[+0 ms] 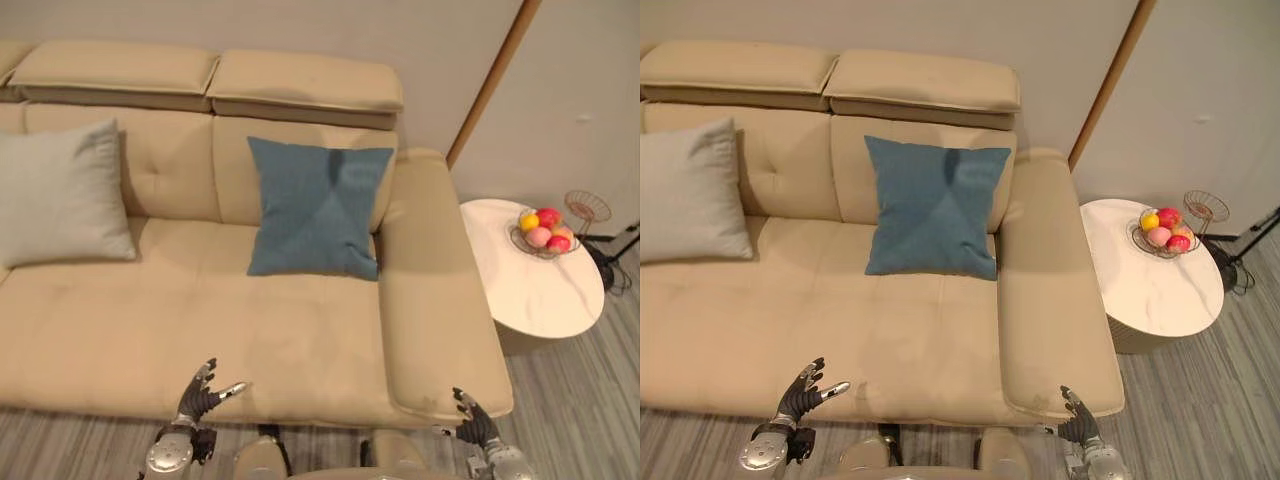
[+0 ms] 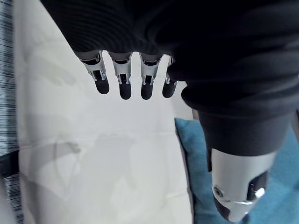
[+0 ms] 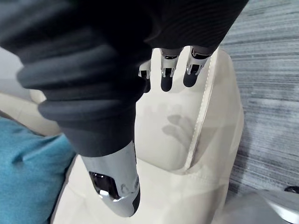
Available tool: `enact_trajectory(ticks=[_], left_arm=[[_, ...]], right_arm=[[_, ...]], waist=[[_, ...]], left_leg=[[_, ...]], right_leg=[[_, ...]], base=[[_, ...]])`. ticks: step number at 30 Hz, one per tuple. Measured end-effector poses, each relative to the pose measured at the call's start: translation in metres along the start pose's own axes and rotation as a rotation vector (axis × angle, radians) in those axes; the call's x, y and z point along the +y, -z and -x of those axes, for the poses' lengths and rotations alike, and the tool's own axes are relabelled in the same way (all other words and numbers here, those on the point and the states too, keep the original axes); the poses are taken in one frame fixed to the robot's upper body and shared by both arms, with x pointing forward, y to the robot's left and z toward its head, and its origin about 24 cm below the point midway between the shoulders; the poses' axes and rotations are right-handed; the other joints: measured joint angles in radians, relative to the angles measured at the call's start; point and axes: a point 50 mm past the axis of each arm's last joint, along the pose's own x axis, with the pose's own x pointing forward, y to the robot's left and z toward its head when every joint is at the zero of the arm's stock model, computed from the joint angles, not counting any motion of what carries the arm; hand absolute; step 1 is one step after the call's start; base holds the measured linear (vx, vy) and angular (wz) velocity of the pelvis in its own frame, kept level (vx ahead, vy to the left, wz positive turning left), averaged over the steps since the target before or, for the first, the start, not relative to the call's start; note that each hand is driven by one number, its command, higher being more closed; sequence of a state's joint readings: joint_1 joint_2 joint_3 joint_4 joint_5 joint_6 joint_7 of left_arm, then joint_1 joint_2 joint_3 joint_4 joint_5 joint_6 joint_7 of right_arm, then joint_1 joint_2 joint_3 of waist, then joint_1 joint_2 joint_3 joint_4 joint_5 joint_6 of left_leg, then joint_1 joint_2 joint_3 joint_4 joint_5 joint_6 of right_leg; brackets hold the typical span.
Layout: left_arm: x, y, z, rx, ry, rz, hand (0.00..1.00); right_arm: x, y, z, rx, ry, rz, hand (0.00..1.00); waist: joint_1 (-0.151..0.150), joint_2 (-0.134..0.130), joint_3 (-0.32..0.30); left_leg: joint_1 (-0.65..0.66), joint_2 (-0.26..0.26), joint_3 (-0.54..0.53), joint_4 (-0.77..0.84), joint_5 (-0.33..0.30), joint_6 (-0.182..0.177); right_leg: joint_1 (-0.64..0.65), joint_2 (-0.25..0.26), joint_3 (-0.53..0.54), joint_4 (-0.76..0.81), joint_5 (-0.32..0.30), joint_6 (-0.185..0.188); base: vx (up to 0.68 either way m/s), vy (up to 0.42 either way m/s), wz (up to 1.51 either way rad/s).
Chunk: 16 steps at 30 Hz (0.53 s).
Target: Pick up cushions and gather them together orderly.
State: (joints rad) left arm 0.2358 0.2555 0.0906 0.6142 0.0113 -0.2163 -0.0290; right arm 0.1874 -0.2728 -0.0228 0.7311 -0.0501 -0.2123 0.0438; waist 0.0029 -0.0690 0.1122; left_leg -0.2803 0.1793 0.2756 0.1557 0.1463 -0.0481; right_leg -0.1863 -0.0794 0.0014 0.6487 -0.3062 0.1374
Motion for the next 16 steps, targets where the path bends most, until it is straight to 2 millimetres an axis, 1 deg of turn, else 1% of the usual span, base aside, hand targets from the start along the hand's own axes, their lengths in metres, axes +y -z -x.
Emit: enact_trajectory(ticks=[1, 2, 3, 4, 5, 6, 7, 8, 9, 10, 11, 12, 13, 14, 16], left_arm=[[-0.003, 0.001, 0.001, 0.005, 0.003, 0.008, 0.00], [-0.006, 0.001, 0.001, 0.003, 0.000, 0.018, 0.00], [-0.009, 0.001, 0.000, 0.010, 0.005, 0.025, 0.00], [-0.014, 0.000, -0.002, 0.010, 0.017, 0.032, 0.00], [-0.018, -0.005, -0.004, -0.008, 0.023, 0.047, 0.00], [-0.019, -0.006, -0.005, -0.010, 0.024, 0.048, 0.00], [-0.018, -0.007, -0.005, -0.014, 0.021, 0.049, 0.00], [-0.018, -0.009, -0.005, -0.024, 0.021, 0.050, 0.00], [-0.018, -0.010, -0.005, -0.027, 0.020, 0.052, 0.00], [-0.018, -0.010, -0.005, -0.027, 0.020, 0.054, 0.00], [-0.019, -0.009, -0.005, -0.026, 0.021, 0.060, 0.00], [-0.019, -0.009, -0.005, -0.025, 0.021, 0.067, 0.00], [-0.019, -0.008, -0.004, -0.022, 0.021, 0.068, 0.00], [-0.018, -0.009, -0.005, -0.021, 0.018, 0.066, 0.00], [-0.019, -0.007, -0.004, -0.016, 0.021, 0.066, 0.00]], right_arm=[[-0.003, -0.004, -0.002, -0.013, 0.005, 0.005, 0.00], [-0.006, -0.014, -0.006, -0.050, 0.012, 0.007, 0.00], [-0.009, -0.017, -0.008, -0.055, 0.018, 0.009, 0.00], [-0.011, -0.016, -0.008, -0.041, 0.030, 0.004, 0.00], [-0.014, -0.009, -0.004, -0.019, 0.043, -0.009, 0.00], [-0.014, -0.006, -0.003, -0.008, 0.052, -0.023, 0.00], [-0.016, -0.003, -0.002, 0.004, 0.068, -0.040, 0.00], [-0.018, -0.003, -0.002, 0.005, 0.082, -0.044, 0.00], [-0.018, 0.000, 0.000, 0.012, 0.087, -0.047, 0.00], [-0.018, 0.000, 0.000, 0.012, 0.089, -0.050, 0.00], [-0.019, 0.000, 0.000, 0.012, 0.095, -0.057, 0.00], [-0.021, 0.000, 0.000, 0.013, 0.100, -0.059, 0.00], [-0.022, 0.000, 0.001, 0.013, 0.105, -0.062, 0.00], [-0.020, 0.002, 0.001, 0.018, 0.111, -0.079, 0.00], [-0.020, 0.005, 0.003, 0.026, 0.111, -0.081, 0.00]], waist=[[0.012, 0.021, 0.005], [0.020, 0.048, 0.027], [0.014, 0.077, 0.046], [0.004, 0.099, 0.063], [0.001, 0.089, 0.072], [-0.001, 0.087, 0.072], [-0.016, 0.075, 0.073], [-0.024, 0.073, 0.072], [-0.026, 0.076, 0.071], [-0.024, 0.077, 0.070], [-0.022, 0.087, 0.064], [-0.022, 0.086, 0.065], [-0.022, 0.098, 0.058], [-0.024, 0.081, 0.056], [-0.027, 0.070, 0.042]], left_leg=[[-0.016, 0.024, 0.000, -0.008, 0.011, -0.004], [-0.049, 0.056, -0.004, -0.026, 0.017, -0.020], [-0.058, 0.073, -0.021, -0.033, 0.015, -0.022], [-0.054, 0.086, -0.031, -0.072, -0.038, -0.092], [-0.045, 0.078, -0.027, -0.043, -0.042, -0.094], [-0.050, 0.074, -0.029, 0.005, -0.051, -0.077], [-0.058, 0.051, -0.025, 0.115, -0.077, -0.038], [-0.056, 0.037, -0.024, 0.225, -0.113, 0.005], [-0.042, 0.032, -0.027, 0.299, -0.195, 0.016], [-0.031, 0.031, -0.027, 0.320, -0.222, 0.014], [0.026, 0.025, -0.028, 0.311, -0.275, 0.003], [0.078, 0.016, -0.027, 0.239, -0.294, -0.015], [0.110, 0.010, -0.027, 0.172, -0.300, -0.026], [0.147, -0.017, -0.022, 0.082, -0.272, -0.039], [0.180, -0.043, -0.016, 0.019, -0.245, -0.029]], right_leg=[[0.009, 0.023, -0.010, -0.062, -0.010, -0.020], [0.029, 0.065, -0.032, -0.169, -0.040, -0.095], [0.028, 0.083, -0.038, -0.176, -0.022, -0.112], [0.028, 0.098, -0.064, -0.206, 0.015, -0.135], [0.023, 0.089, -0.084, -0.234, 0.043, -0.164], [0.020, 0.080, -0.095, -0.238, 0.049, -0.174], [0.011, 0.061, -0.105, -0.242, 0.052, -0.188], [0.003, 0.055, -0.107, -0.262, 0.077, -0.189], [-0.002, 0.056, -0.107, -0.298, 0.112, -0.186], [-0.006, 0.056, -0.106, -0.315, 0.127, -0.181], [-0.008, 0.057, -0.105, -0.360, 0.169, -0.168], [-0.006, 0.061, -0.102, -0.383, 0.189, -0.153], [-0.004, 0.064, -0.101, -0.395, 0.197, -0.145], [0.005, 0.053, -0.093, -0.429, 0.226, -0.129], [0.042, 0.040, -0.090, -0.499, 0.271, -0.119]], base=[[-0.37, -0.224, -0.55], [-0.40, -0.197, -0.33], [-0.51, -0.203, -0.03], [-0.42, -0.093, 0.32], [-0.40, -0.079, 0.38], [-0.27, -0.058, 0.41], [-0.28, -0.078, 0.38], [-0.27, -0.053, 0.30], [-0.25, -0.033, 0.12], [-0.15, 0.032, 0.00], [-0.14, 0.049, -0.03], [-0.13, 0.062, -0.05], [-0.11, 0.089, -0.04], [-0.07, 0.083, -0.03], [-0.06, 0.097, -0.01]])
